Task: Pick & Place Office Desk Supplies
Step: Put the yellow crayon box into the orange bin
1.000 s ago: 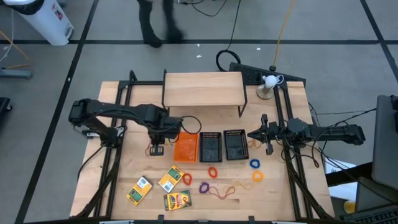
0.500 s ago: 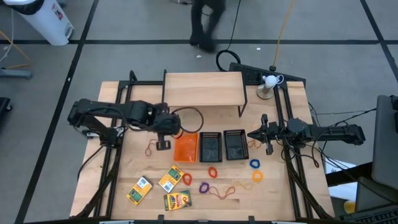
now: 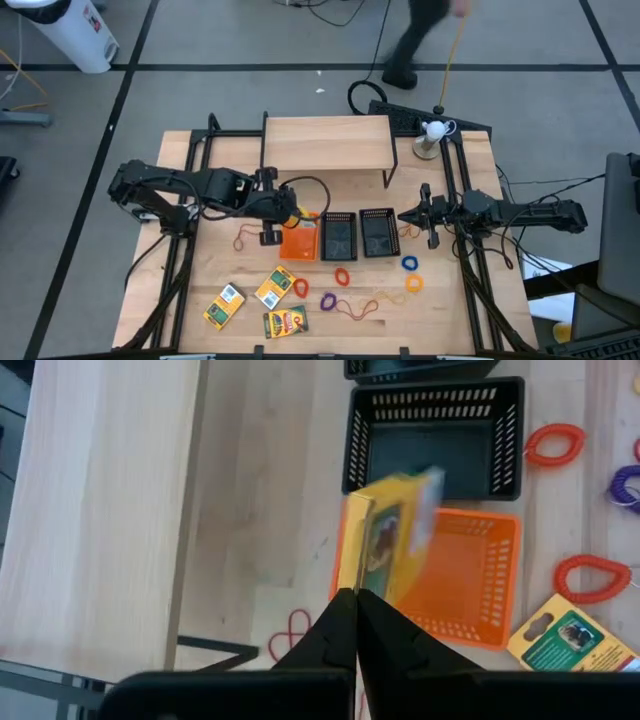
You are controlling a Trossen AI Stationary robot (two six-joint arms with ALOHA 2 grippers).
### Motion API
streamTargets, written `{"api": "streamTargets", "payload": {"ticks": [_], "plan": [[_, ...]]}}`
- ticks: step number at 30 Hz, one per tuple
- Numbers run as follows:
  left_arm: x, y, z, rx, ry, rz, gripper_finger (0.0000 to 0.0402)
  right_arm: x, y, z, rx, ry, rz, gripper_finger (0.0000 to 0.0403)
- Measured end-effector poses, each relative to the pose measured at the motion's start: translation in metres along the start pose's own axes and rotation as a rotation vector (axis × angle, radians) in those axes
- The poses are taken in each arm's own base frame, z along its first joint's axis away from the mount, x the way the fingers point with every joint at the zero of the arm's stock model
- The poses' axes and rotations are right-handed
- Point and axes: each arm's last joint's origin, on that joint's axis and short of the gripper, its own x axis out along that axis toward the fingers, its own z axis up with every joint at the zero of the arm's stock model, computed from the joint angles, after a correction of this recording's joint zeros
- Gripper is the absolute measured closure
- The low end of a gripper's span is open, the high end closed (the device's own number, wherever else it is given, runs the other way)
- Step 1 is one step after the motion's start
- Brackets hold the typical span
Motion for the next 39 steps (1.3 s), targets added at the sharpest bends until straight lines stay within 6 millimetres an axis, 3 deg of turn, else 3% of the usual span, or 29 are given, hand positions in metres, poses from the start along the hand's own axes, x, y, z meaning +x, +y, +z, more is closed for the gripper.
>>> {"api": "streamTargets", "payload": {"ticks": [6, 19, 39], "plan": [[0.006, -0.002, 0.001, 0.005, 0.019, -0.007, 0.0401, 0.000, 0.000, 0.000, 0.000, 0.000, 0.000, 0.0397], [0.046, -0.016, 0.009, 0.083, 0.140, -0.013, 0.0401, 0.000, 0.000, 0.000, 0.000, 0.001, 0.000, 0.0397], [0.080, -0.008, 0.007, 0.067, 0.292, -0.018, 0.0401, 0.000, 0.000, 0.000, 0.000, 0.001, 0.000, 0.0396]]}}
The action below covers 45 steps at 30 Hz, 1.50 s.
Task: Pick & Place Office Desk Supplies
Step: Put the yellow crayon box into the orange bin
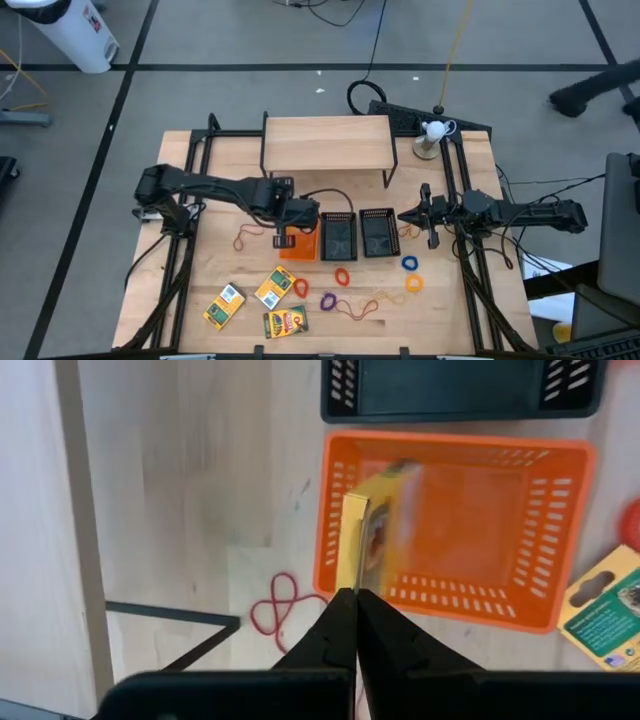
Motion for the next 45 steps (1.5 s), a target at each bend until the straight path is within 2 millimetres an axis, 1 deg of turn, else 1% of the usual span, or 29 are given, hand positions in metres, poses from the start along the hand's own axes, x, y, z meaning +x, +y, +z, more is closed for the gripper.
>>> {"api": "streamTargets", "payload": {"ticks": [5, 11, 13, 19, 22, 28, 33, 37, 41, 45], "plan": [[0.011, 0.003, 0.003, -0.005, 0.038, 0.007, 0.0401, 0.000, 0.000, 0.000, 0.000, 0.001, 0.000, 0.0396], [0.018, 0.011, 0.004, -0.026, 0.073, 0.014, 0.0400, 0.000, 0.000, 0.000, 0.000, 0.003, 0.000, 0.0396], [0.020, 0.013, 0.004, -0.038, 0.079, 0.015, 0.0394, 0.000, 0.000, -0.001, 0.000, 0.008, 0.000, 0.0396], [0.021, 0.017, 0.005, -0.078, 0.080, -0.029, 0.0348, 0.001, 0.000, -0.001, 0.001, 0.014, -0.001, 0.0396], [0.021, 0.017, 0.005, -0.084, 0.081, -0.066, 0.0320, 0.001, 0.000, -0.001, 0.002, 0.014, -0.001, 0.0396], [0.021, 0.015, 0.006, -0.100, 0.074, -0.069, 0.0265, 0.001, 0.000, -0.001, 0.019, 0.014, -0.001, 0.0396], [0.019, 0.010, 0.006, -0.119, 0.072, -0.070, 0.0228, 0.001, 0.000, -0.001, 0.019, 0.014, -0.001, 0.0396], [0.018, 0.004, 0.003, -0.163, 0.097, -0.067, 0.0211, 0.001, 0.000, -0.001, 0.019, 0.014, -0.001, 0.0396], [0.013, -0.006, -0.009, -0.179, 0.198, -0.045, 0.0207, 0.001, 0.000, -0.001, 0.019, 0.014, -0.001, 0.0396], [0.006, -0.024, -0.020, -0.178, 0.273, -0.017, 0.0212, 0.001, 0.000, -0.001, 0.019, 0.014, -0.001, 0.0396]]}}
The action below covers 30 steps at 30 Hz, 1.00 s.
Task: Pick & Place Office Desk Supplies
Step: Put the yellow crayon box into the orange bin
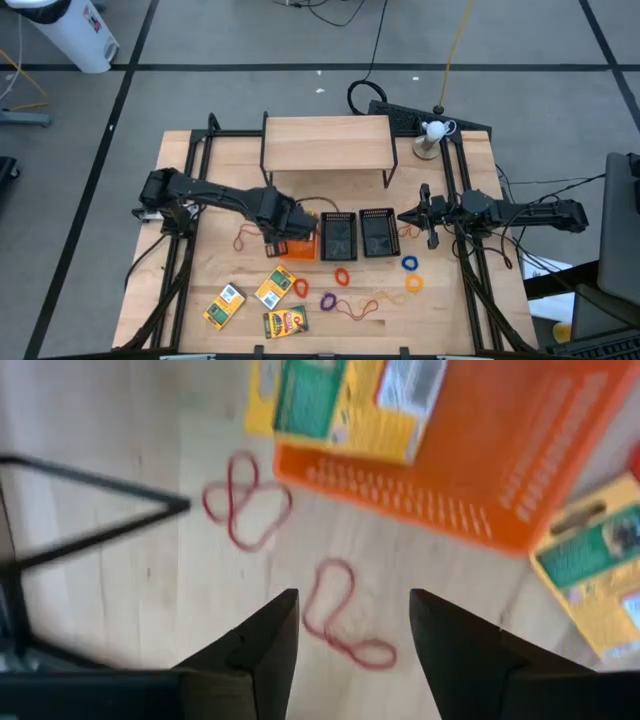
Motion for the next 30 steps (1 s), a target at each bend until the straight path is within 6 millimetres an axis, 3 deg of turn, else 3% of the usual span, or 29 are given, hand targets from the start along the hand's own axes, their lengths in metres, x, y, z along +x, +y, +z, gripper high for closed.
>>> {"api": "streamTargets", "payload": {"ticks": [5, 12, 15, 19, 26, 30], "plan": [[-0.006, -0.032, -0.015, 0.033, -0.059, 0.040, 0.0224, 0.000, 0.000, 0.000, 0.000, 0.000, 0.000, 0.0396], [-0.023, -0.073, -0.045, 0.163, -0.339, 0.309, 0.0240, 0.000, 0.000, 0.000, 0.000, 0.000, 0.000, 0.0396], [-0.030, -0.069, -0.059, 0.131, -0.437, 0.306, 0.0249, 0.000, 0.000, 0.000, -0.001, 0.000, 0.000, 0.0396], [-0.023, -0.053, -0.079, 0.054, -0.565, 0.172, 0.0259, 0.000, 0.000, 0.000, -0.011, -0.002, 0.000, 0.0396], [0.025, -0.020, -0.118, -0.033, -0.784, -0.226, 0.0260, 0.000, 0.000, 0.001, -0.031, -0.014, 0.003, 0.0396], [0.054, -0.012, -0.134, -0.018, -0.835, -0.502, 0.0253, 0.000, 0.000, 0.002, -0.034, -0.016, 0.006, 0.0396]]}}
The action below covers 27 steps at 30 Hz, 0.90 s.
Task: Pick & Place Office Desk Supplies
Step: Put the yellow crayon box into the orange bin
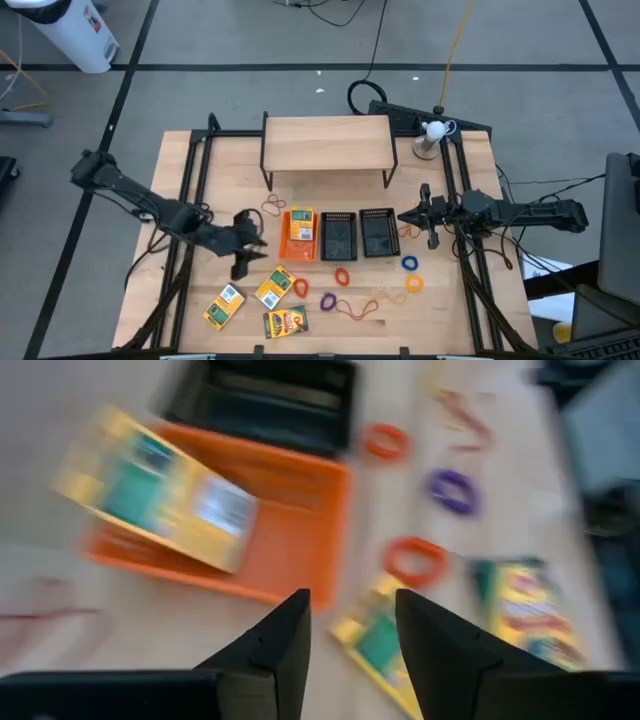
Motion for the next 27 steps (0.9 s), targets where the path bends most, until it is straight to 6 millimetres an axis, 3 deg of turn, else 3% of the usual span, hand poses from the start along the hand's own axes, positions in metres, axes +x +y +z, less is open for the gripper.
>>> {"api": "streamTargets", "payload": {"ticks": [4, 9, 13, 18, 27], "plan": [[0.008, 0.011, -0.034, -0.045, 0.085, -0.170, 0.0252, 0.000, 0.000, 0.000, 0.022, -0.004, 0.000, 0.0394], [0.020, 0.024, -0.073, -0.089, 0.250, -0.233, 0.0252, 0.000, 0.000, 0.001, 0.081, -0.005, 0.001, 0.0387], [0.024, 0.032, -0.092, -0.096, 0.340, -0.267, 0.0252, 0.000, 0.000, 0.001, 0.140, -0.008, -0.005, 0.0380], [0.025, 0.034, -0.103, -0.091, 0.420, -0.336, 0.0252, 0.000, -0.002, 0.001, 0.194, -0.016, -0.055, 0.0372], [0.024, 0.033, -0.104, -0.052, 0.441, -0.387, 0.0252, 0.000, -0.002, 0.000, 0.224, -0.014, -0.056, 0.0359]]}}
